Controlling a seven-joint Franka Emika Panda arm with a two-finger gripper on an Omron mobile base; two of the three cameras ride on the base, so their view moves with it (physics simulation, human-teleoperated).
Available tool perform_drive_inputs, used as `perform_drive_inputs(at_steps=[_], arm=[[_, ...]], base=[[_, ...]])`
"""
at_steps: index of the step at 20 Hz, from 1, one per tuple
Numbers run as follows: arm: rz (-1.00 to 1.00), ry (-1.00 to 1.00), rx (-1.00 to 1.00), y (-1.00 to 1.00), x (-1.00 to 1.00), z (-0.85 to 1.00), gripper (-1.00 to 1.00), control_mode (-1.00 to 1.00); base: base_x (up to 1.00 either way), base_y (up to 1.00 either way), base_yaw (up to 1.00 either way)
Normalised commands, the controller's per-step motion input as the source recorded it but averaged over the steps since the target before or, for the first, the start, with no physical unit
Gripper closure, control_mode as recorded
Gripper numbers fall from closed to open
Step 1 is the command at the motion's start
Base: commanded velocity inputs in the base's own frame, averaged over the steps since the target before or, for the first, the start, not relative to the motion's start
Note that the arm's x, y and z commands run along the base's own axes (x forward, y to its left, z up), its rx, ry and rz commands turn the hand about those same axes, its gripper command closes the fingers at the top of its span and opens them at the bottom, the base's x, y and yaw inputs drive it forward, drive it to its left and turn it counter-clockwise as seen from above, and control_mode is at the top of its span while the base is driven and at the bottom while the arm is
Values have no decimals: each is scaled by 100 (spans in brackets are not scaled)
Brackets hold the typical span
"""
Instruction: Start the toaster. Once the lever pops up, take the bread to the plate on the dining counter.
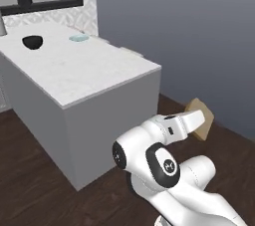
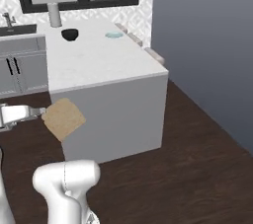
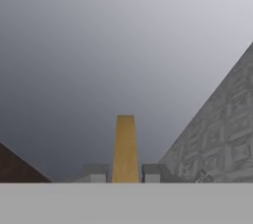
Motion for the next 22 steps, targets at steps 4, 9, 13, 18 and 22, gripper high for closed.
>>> perform_drive_inputs(at_steps=[4,9,13,18,22], arm=[[0,0,0,0,0,0,100,100],[0,0,0,0,0,0,100,100],[0,0,0,0,0,0,100,100],[0,0,0,0,0,0,100,100],[0,0,0,0,0,0,100,100]], base=[[100,-78,-2],[100,-76,0],[100,-56,1],[100,-47,9],[100,-56,19]])
